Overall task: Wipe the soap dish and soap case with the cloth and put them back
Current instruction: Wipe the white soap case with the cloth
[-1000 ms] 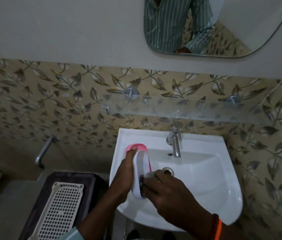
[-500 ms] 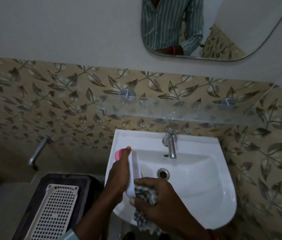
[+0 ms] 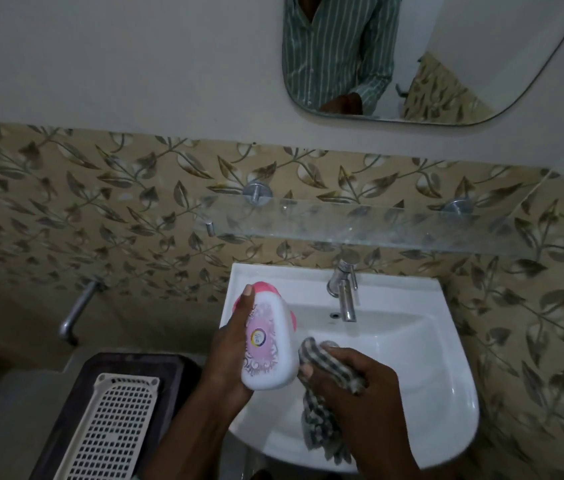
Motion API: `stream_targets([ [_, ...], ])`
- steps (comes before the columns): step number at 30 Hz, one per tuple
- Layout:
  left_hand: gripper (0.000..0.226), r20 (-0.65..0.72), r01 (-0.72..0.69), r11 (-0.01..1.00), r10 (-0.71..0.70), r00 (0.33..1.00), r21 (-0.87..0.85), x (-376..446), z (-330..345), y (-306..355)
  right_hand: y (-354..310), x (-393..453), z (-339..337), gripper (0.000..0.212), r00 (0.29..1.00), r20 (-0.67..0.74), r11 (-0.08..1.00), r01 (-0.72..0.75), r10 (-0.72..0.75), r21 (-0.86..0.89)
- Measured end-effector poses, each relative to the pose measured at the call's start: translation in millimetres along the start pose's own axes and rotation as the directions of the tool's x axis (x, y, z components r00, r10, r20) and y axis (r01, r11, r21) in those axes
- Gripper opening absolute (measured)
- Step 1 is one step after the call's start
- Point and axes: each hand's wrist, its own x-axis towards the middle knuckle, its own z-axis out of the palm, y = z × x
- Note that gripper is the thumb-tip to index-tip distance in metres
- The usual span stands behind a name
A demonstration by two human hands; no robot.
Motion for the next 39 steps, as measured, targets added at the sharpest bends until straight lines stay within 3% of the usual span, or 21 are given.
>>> stream_targets([
  [5,0.086,-0.004,0.030,0.982,-0.030,1.000,0.184,-9,5,-8,-15,12,11,0.029,0.953,-0.092,0.919,0.250,-0.289,-0.305],
  [9,0.087,-0.069,-0.040,0.965,0.060,0.996,0.260,-7,11,-5,-29,19,17,0.032,0.880,-0.031,0.805,0.419,-0.474,-0.420],
  [13,0.081,-0.121,-0.165,0.962,0.194,0.973,0.218,2,11,10,-15,-14,25,0.041,0.874,0.052,0.803,0.467,-0.484,-0.372],
  [17,0.072,-0.124,-0.122,0.950,0.163,0.979,0.286,4,20,-3,-13,-27,38,0.036,0.860,0.138,0.769,0.503,-0.491,-0.395],
  [20,0.068,-0.122,-0.088,0.940,0.134,0.983,0.329,3,21,-13,-27,-6,30,0.029,0.863,0.002,0.759,0.446,-0.505,-0.474],
  [23,0.057,-0.014,-0.071,0.905,0.085,0.996,0.420,-3,22,-19,-39,23,16,0.029,0.832,-0.115,0.725,0.394,-0.542,-0.565],
  [25,0.053,0.016,-0.103,0.890,0.107,0.994,0.443,-6,25,-21,-39,26,22,0.035,0.827,-0.049,0.686,0.429,-0.560,-0.589],
  [28,0.072,-0.115,-0.007,0.944,0.047,0.992,0.330,-3,32,-9,-19,-2,35,0.047,0.822,0.184,0.622,0.536,-0.540,-0.571],
  [30,0.071,-0.126,0.023,0.949,0.018,0.992,0.314,-1,28,1,-5,-22,32,0.049,0.779,0.259,0.573,0.605,-0.572,-0.554],
  [33,0.070,-0.113,0.058,0.926,-0.017,0.993,0.373,-7,25,0,5,-14,15,0.051,0.752,0.190,0.540,0.602,-0.632,-0.589],
  [36,0.064,-0.059,0.075,0.904,-0.055,0.997,0.421,-16,25,-13,-15,22,4,0.058,0.829,0.058,0.618,0.459,-0.556,-0.638],
  [39,0.054,-0.004,-0.011,0.889,0.014,1.000,0.457,-23,30,-15,-28,34,5,0.060,0.819,0.125,0.584,0.497,-0.560,-0.642],
])
